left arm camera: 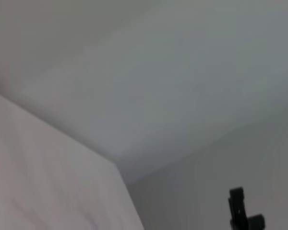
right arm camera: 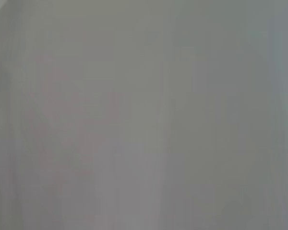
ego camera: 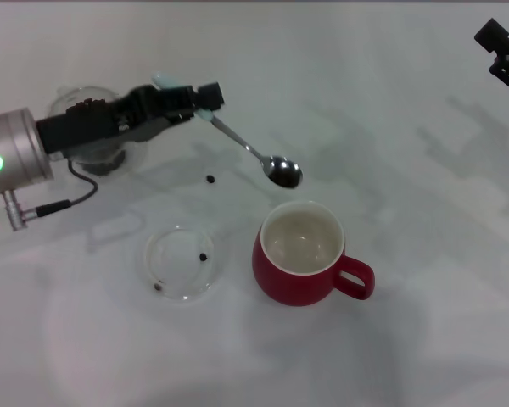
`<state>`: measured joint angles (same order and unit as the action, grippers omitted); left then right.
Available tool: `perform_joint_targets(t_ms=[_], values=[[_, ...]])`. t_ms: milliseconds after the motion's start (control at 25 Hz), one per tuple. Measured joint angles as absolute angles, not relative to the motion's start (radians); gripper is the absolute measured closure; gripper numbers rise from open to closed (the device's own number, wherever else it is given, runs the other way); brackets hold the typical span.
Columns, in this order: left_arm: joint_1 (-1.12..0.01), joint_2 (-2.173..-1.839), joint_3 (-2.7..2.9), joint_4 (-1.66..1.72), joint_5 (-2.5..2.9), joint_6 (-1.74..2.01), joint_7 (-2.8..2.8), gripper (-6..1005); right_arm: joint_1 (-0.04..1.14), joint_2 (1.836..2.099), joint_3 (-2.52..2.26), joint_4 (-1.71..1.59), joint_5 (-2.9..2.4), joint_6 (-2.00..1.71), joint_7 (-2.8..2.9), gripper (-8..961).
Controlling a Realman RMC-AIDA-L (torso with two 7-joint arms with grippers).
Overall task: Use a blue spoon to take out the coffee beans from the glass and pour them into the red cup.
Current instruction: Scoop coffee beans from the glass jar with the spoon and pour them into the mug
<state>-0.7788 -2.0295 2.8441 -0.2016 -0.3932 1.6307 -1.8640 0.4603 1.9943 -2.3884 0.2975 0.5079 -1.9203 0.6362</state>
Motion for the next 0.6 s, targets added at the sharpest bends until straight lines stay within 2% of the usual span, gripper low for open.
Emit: perform_joint_targets(t_ms=[600], values=[[-0.878, -2.036, 2.844, -0.211, -0.216, 1.573, -1.68, 880, 0.422, 2.002, -2.387, 0.286, 0.508, -1.95, 0.635, 167]])
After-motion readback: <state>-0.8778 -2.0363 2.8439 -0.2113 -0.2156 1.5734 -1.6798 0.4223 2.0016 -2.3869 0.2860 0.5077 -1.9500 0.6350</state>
